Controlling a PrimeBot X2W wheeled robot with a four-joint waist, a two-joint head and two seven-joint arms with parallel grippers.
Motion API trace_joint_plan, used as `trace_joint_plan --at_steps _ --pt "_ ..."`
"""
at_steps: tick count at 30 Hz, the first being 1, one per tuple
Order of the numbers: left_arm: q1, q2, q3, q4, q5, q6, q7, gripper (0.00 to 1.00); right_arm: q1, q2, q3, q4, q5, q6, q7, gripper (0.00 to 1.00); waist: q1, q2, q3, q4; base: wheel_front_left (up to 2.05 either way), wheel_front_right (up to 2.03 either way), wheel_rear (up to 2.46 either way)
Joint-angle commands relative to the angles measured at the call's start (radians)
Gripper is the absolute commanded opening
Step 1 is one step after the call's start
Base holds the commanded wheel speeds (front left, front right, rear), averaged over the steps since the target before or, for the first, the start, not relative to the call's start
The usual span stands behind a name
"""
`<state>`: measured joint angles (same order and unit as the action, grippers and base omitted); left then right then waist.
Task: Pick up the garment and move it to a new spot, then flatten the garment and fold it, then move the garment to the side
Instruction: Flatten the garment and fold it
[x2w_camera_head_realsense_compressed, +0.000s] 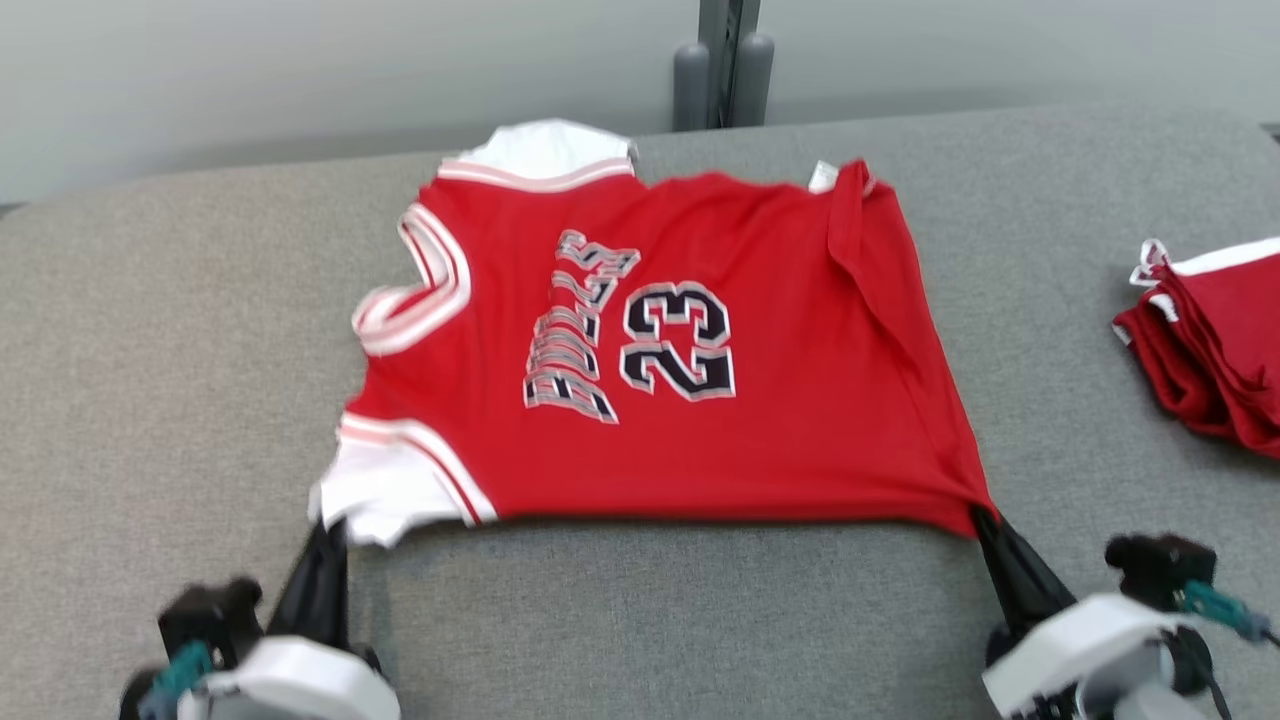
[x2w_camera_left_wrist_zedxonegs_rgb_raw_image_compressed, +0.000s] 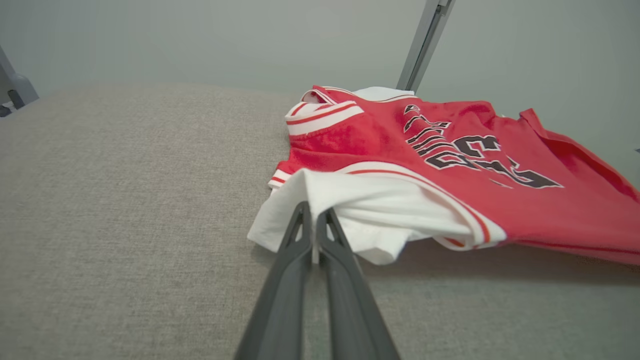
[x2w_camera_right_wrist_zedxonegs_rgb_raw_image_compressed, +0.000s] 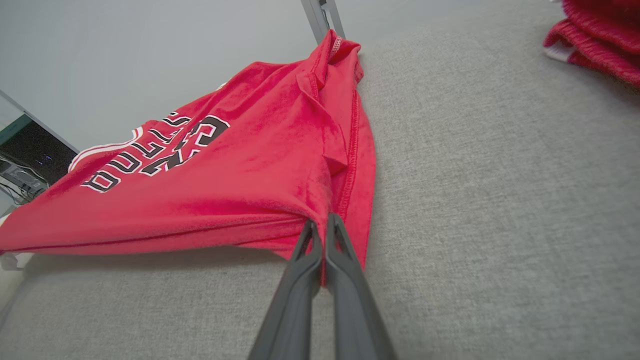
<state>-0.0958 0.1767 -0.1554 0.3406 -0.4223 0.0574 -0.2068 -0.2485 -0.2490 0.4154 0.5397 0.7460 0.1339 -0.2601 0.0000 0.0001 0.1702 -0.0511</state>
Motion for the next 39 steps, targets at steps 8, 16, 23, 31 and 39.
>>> trace_joint_plan --at_steps 8,16,23,31,39 --pt "0.371 -0.013 -0.024 -0.422 -0.001 0.165 0.203 0.0 0.271 -0.023 -0.142 -0.13 -0.113 -0.006 0.043 0.0 0.0 -0.0001 -0.097 0.017 0.0 0.0 0.0" --pt "0.52 -0.012 -0.072 -0.569 0.008 0.214 0.31 0.0 0.471 0.035 -0.292 -0.286 -0.21 -0.006 0.14 0.0 0.0 -0.0001 -0.119 0.032 0.0 0.0 0.0" --pt "0.492 0.007 -0.057 -0.602 0.018 0.234 0.344 0.0 0.527 0.094 -0.37 -0.406 -0.275 -0.006 0.232 0.0 0.0 -0.0001 -0.1 0.026 0.0 0.0 0.0" --pt "0.309 0.064 -0.043 -0.583 0.044 0.193 0.376 0.0 0.426 0.114 -0.386 -0.47 -0.311 -0.006 0.323 0.0 0.0 -0.0001 -0.013 0.007 0.0 0.0 0.0" --pt "0.064 0.11 -0.086 -0.459 0.065 0.103 0.42 0.0 0.238 0.087 -0.329 -0.432 -0.332 -0.003 0.342 0.0 0.0 -0.0001 0.086 -0.011 0.0 0.0 0.0"
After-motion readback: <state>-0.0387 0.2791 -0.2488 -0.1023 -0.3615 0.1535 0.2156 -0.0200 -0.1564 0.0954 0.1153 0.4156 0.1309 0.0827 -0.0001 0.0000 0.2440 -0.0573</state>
